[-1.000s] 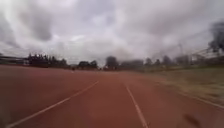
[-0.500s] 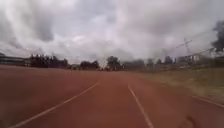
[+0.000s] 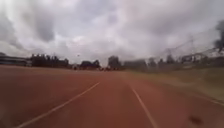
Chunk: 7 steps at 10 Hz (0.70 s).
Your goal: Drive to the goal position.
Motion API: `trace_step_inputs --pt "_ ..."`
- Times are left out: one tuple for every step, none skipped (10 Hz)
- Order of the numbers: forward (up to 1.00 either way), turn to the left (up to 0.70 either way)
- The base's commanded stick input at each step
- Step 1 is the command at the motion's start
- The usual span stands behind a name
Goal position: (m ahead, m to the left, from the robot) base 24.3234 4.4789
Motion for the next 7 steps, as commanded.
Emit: trace_step_inputs --pt "0.85 0.0" --pt "0.85 0.0" --pt "0.85 0.0" --pt "0.85 -0.34" --pt "0.85 -0.34" --pt "0.85 -0.34" --pt "0.85 -0.34"
